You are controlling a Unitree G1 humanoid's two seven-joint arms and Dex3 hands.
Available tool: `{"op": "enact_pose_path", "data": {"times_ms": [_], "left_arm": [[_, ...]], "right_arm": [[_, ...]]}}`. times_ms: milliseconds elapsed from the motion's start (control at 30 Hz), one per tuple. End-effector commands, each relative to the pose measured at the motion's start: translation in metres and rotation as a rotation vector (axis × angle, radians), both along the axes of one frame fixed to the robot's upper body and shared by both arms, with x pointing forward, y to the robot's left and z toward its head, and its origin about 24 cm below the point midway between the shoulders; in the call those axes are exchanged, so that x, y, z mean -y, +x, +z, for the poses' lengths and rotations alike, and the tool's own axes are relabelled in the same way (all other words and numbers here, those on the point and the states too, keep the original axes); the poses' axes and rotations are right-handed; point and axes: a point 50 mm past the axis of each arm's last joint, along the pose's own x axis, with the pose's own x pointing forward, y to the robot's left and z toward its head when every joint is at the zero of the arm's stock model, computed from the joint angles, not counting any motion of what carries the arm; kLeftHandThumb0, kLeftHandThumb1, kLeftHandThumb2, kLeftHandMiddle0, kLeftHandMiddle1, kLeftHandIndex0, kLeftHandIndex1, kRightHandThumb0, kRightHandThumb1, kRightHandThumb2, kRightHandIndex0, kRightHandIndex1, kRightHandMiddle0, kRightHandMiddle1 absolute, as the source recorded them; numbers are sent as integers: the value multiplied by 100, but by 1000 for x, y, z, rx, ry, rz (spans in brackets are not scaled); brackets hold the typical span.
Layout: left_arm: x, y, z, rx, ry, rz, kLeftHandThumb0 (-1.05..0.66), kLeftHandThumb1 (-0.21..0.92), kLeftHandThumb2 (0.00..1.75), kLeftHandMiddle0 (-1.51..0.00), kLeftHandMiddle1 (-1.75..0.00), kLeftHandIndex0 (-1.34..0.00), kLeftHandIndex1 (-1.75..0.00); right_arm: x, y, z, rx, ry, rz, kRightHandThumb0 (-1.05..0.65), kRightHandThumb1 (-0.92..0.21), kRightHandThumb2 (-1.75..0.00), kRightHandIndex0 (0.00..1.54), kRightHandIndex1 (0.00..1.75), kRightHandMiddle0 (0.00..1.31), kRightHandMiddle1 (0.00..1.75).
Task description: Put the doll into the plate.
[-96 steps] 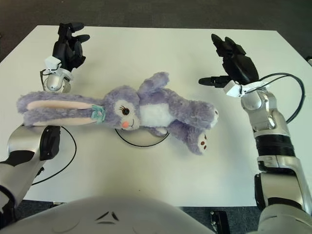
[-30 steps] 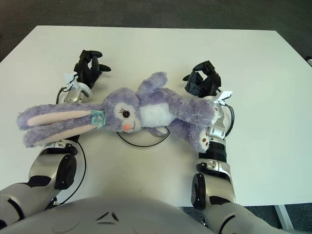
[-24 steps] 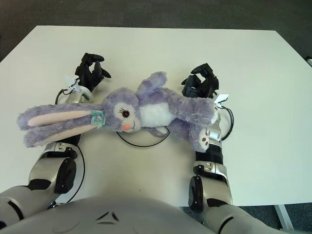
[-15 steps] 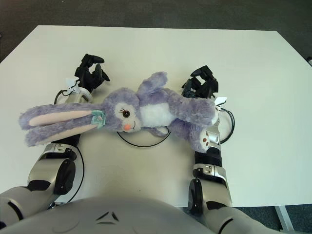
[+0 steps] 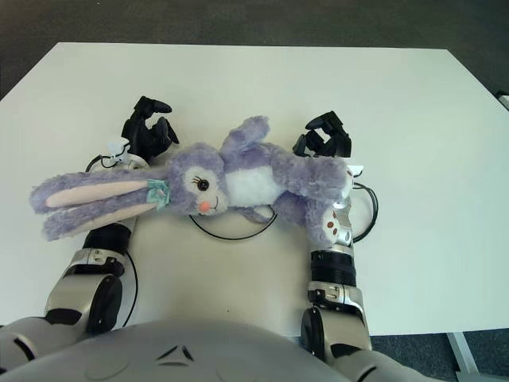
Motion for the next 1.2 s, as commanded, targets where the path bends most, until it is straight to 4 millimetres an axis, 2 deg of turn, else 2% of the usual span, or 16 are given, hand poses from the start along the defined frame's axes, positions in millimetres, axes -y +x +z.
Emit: {"op": "enact_pose_path", "data": {"times_ms": [0, 300, 500, 1167], "left_arm": [[-1, -9, -3, 12, 23, 1, -40, 60, 96, -94, -175, -40, -175], [-1, -17, -2, 22, -5, 16, -40, 61, 94, -96, -175, -39, -175], [1, -19, -1, 22, -30, 52, -40, 62, 94, -97, -175, -38, -175], [3, -20, 0, -12, -62, 147, -41, 56, 100, -98, -175, -42, -175]], "right_arm": [[-1, -6, -3, -22, 17, -3, 0, -1, -166, 86, 171, 60, 175], [0, -14, -2, -26, 27, 3, 0, -2, -164, 86, 169, 59, 175], [1, -17, 0, -15, 28, -3, 0, 2, -168, 90, 167, 63, 175], [6, -20, -2, -32, -15, 10, -1, 7, -172, 94, 164, 67, 175]]}}
